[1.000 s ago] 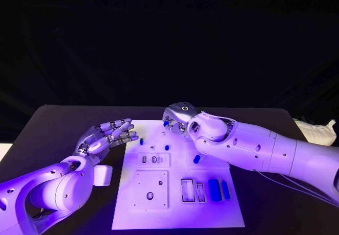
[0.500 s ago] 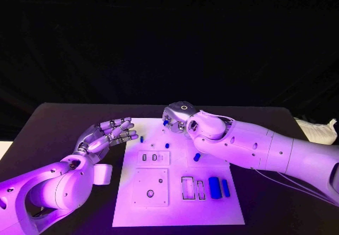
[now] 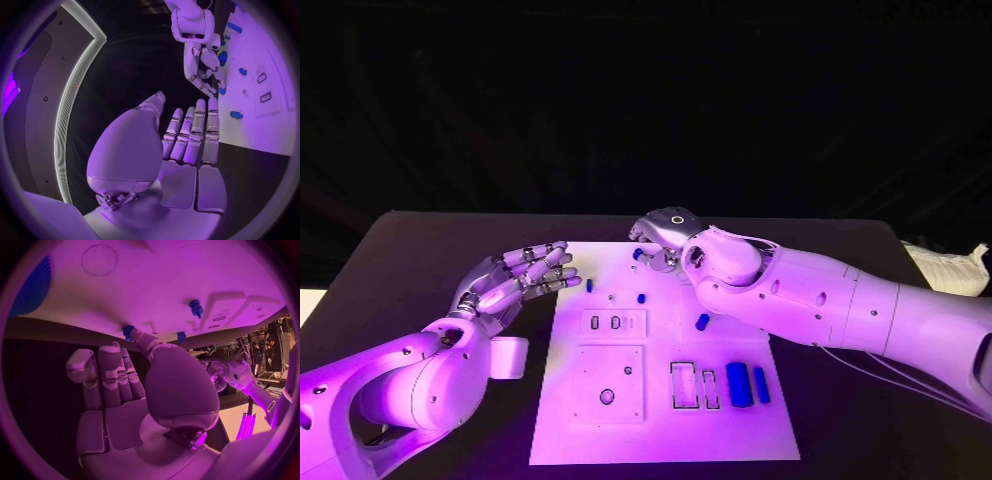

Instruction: Assemble the parts on the task board

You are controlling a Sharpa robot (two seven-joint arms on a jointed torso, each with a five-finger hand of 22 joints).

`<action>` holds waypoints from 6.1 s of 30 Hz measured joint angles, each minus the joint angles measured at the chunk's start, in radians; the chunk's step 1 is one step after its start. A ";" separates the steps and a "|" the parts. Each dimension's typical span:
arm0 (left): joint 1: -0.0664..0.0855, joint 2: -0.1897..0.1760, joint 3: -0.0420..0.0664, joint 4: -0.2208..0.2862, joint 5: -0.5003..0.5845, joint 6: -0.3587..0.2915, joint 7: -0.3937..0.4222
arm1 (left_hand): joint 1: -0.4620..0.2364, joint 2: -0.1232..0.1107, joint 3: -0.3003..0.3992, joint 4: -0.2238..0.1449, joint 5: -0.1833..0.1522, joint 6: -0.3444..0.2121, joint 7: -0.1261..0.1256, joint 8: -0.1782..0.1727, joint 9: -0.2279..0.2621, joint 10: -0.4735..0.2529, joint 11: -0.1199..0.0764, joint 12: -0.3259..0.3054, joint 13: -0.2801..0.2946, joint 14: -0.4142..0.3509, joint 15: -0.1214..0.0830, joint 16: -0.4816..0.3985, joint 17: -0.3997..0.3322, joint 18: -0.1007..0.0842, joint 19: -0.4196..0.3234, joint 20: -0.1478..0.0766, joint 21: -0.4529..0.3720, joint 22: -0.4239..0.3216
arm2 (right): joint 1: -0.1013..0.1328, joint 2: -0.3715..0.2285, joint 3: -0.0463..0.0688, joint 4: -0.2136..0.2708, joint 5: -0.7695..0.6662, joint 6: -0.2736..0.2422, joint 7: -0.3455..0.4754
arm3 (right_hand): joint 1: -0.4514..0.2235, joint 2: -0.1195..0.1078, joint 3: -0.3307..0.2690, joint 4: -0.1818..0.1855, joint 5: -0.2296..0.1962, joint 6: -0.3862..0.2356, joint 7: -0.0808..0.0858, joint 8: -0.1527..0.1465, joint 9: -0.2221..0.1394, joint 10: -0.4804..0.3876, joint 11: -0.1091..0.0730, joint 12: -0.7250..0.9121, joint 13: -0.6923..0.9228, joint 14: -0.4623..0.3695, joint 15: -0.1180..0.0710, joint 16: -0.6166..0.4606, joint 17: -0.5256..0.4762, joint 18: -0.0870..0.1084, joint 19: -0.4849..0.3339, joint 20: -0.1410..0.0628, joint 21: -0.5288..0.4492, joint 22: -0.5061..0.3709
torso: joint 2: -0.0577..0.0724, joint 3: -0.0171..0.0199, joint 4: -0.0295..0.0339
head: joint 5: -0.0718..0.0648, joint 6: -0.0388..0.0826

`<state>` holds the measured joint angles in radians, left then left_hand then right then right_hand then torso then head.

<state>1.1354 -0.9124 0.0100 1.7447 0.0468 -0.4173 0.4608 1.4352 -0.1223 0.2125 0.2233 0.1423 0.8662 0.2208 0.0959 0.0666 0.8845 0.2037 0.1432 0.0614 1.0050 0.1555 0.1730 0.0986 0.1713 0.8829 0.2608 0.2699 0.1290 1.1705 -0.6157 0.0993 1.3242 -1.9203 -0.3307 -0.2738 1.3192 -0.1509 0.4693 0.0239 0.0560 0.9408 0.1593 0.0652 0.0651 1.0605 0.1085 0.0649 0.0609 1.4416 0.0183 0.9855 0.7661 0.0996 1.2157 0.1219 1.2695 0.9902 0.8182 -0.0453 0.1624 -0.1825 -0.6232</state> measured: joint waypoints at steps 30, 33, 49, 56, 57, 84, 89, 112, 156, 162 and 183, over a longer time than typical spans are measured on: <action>0.000 -0.010 0.000 0.000 0.000 0.004 -0.002 | 0.000 0.000 0.000 -0.006 0.000 0.000 0.000 -0.004 0.000 0.000 0.000 -0.004 0.000 0.000 0.000 -0.003 0.000 0.000 0.002 -0.002 0.000 0.000 | -0.008 -0.322 0.042 0.224 0.315 0.036 -0.129 | 0.050 -0.026 -0.399 0.250 0.194 0.042 -0.032 0.000 0.005 0.309 -0.066 0.831 0.906 0.027 -0.056 0.392 0.491 -0.039 0.215 -0.043 0.202 0.318 | -0.002 0.0044 -0.0221 | -0.009 0.018; 0.000 -0.010 0.000 0.001 0.000 0.004 -0.002 | 0.000 0.000 0.000 -0.006 0.000 0.000 0.000 -0.004 0.000 0.000 0.000 -0.004 0.000 0.000 0.000 -0.003 0.000 0.000 0.005 -0.005 0.000 -0.001 | -0.011 -0.319 0.042 0.211 0.325 0.052 -0.132 | 0.052 -0.024 -0.403 0.253 0.194 0.042 -0.032 0.000 0.005 0.309 -0.066 0.837 0.919 0.027 -0.056 0.395 0.497 -0.039 0.218 -0.040 0.206 0.318 | -0.002 0.0041 -0.0216 | -0.012 0.017; 0.000 -0.012 0.000 0.004 0.000 0.004 -0.002 | 0.000 0.000 0.000 -0.006 0.000 0.000 0.000 -0.004 0.000 0.000 0.000 -0.004 0.000 0.000 0.000 -0.003 0.000 0.000 0.005 -0.005 0.000 -0.001 | -0.023 -0.309 0.043 0.187 0.333 0.103 -0.139 | 0.074 -0.010 -0.406 0.256 0.194 0.056 -0.030 0.012 0.008 0.309 -0.066 0.906 1.000 0.027 -0.056 0.424 0.539 -0.050 0.233 -0.040 0.218 0.318 | -0.001 0.0027 -0.0181 | -0.019 0.010; 0.000 -0.012 0.000 0.004 0.000 0.004 -0.002 | 0.000 0.000 0.000 -0.006 0.000 0.000 0.000 -0.004 0.000 0.000 0.000 -0.004 0.000 0.000 0.000 -0.003 0.000 0.000 0.005 -0.005 0.000 -0.001 | -0.022 -0.305 0.044 0.183 0.332 0.105 -0.140 | 0.076 0.023 -0.401 0.260 0.194 0.100 -0.038 0.029 0.010 0.313 -0.070 0.907 1.018 0.027 -0.056 0.431 0.541 -0.050 0.239 -0.046 0.225 0.318 | 0.000 0.0028 -0.0176 | -0.018 0.005; 0.000 -0.012 0.000 0.004 0.000 0.004 -0.002 | 0.000 0.000 0.002 -0.008 0.000 0.000 0.000 -0.004 0.000 0.000 0.000 -0.004 0.000 0.000 0.000 -0.003 0.000 0.000 0.006 -0.004 0.000 -0.001 | -0.022 -0.304 0.044 0.183 0.332 0.105 -0.140 | 0.079 0.028 -0.397 0.259 0.193 0.109 -0.039 0.032 0.010 0.317 -0.074 0.911 1.021 0.027 -0.056 0.435 0.541 -0.050 0.242 -0.048 0.225 0.318 | 0.000 0.0028 -0.0175 | -0.018 0.005; 0.000 -0.012 0.000 0.001 0.003 0.004 -0.004 | 0.004 0.004 0.004 -0.015 0.000 0.007 0.000 -0.008 0.000 0.000 0.000 -0.004 0.001 0.004 -0.003 -0.006 0.000 0.000 0.009 -0.002 0.000 -0.002 | -0.033 -0.283 0.042 0.278 0.150 0.045 -0.156 | 0.125 0.049 -0.275 0.218 0.121 0.159 -0.048 0.042 0.017 0.324 -0.099 0.889 1.042 0.023 -0.071 0.460 0.542 -0.063 0.252 -0.059 0.242 0.317 | 0.000 0.0021 -0.0151 | -0.016 0.004; 0.000 -0.011 0.000 0.000 0.005 0.005 -0.005 | 0.004 0.004 0.004 -0.015 0.000 0.007 0.000 -0.008 0.000 0.000 0.000 -0.004 0.001 0.003 -0.004 -0.006 0.000 0.000 0.009 -0.002 0.000 -0.002 | -0.033 -0.255 0.042 0.320 0.107 0.025 -0.163 | 0.124 0.050 -0.273 0.220 0.130 0.159 -0.048 0.037 0.017 0.324 -0.098 0.885 1.041 0.023 -0.070 0.460 0.542 -0.063 0.252 -0.059 0.244 0.317 | 0.000 0.0020 -0.0135 | -0.014 0.008; 0.000 -0.005 0.000 -0.002 0.008 0.007 -0.008 | 0.008 0.008 0.007 -0.018 0.000 0.007 0.000 -0.008 0.000 0.000 0.000 -0.004 0.000 0.003 -0.003 -0.006 -0.001 0.000 0.009 -0.002 0.000 -0.002 | -0.037 -0.096 0.019 0.259 -0.003 0.006 -0.166 | 0.118 0.056 -0.249 0.230 0.136 0.159 -0.048 0.027 0.017 0.327 -0.102 0.885 1.044 0.023 -0.070 0.463 0.542 -0.063 0.252 -0.059 0.250 0.318 | 0.001 0.0006 -0.0114 | 0.006 0.003; 0.000 -0.011 0.000 0.000 0.009 0.004 -0.011 | 0.009 0.017 0.015 -0.037 0.000 0.007 0.000 -0.016 -0.001 0.000 0.000 -0.008 0.000 0.007 0.000 -0.011 -0.002 0.000 0.012 -0.005 0.000 -0.005 | -0.046 -0.076 0.013 0.200 0.029 0.063 -0.194 | -0.144 0.024 -0.335 0.269 0.184 0.078 -0.032 -0.002 0.003 0.298 -0.070 0.757 0.994 0.025 -0.054 0.471 0.541 -0.062 0.252 -0.045 0.260 0.317 | 0.002 0.0017 -0.0136 | 0.019 -0.013; 0.000 -0.011 0.000 0.000 0.009 0.004 -0.012 | 0.009 0.017 0.012 -0.040 0.000 0.007 0.000 -0.016 -0.001 0.000 0.000 -0.012 0.000 0.007 0.000 -0.011 -0.002 0.000 0.012 -0.005 0.000 -0.005 | -0.046 -0.076 0.012 0.192 0.049 0.070 -0.192 | -0.154 0.036 -0.335 0.269 0.186 0.087 -0.033 -0.002 0.004 0.298 -0.070 0.763 1.000 0.025 -0.054 0.475 0.542 -0.062 0.252 -0.045 0.260 0.317 | 0.001 0.0018 -0.0129 | 0.016 -0.015; 0.000 -0.018 0.000 -0.006 0.004 0.005 -0.012 | 0.013 0.021 0.018 -0.049 0.000 0.007 0.000 -0.019 -0.001 0.000 0.000 -0.012 0.000 0.007 0.000 -0.015 -0.002 0.000 0.012 -0.005 0.000 -0.007 | -0.047 -0.308 0.019 0.256 0.317 -0.145 0.095 | 0.001 0.013 -0.338 0.200 0.182 0.073 -0.031 -0.002 0.001 0.295 -0.070 0.782 1.030 0.025 -0.054 0.478 0.542 -0.078 0.252 -0.045 0.263 0.318 | -0.005 0.0044 -0.0252 | 0.017 -0.006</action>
<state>1.1357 -0.9305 0.0099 1.7389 0.0506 -0.4125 0.4488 1.4485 -0.1013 0.2302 0.1745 0.1422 0.8733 0.2209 0.0765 0.0660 0.8845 0.2037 0.1314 0.0615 1.0119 0.1556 0.1578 0.0961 0.1712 0.8952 0.2557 0.2699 0.1221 1.1233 -0.9233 0.1182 1.5807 -1.6038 -0.4759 -0.1791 1.3199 -0.1377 0.1312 0.2240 0.2381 1.0140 0.1288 0.0632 0.0657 1.3552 0.0387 0.8471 1.0913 1.4664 -0.0357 1.4639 1.3079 0.0219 1.4679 0.0773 1.5329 1.3080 0.8136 -0.0408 0.1372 -0.1658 -0.6295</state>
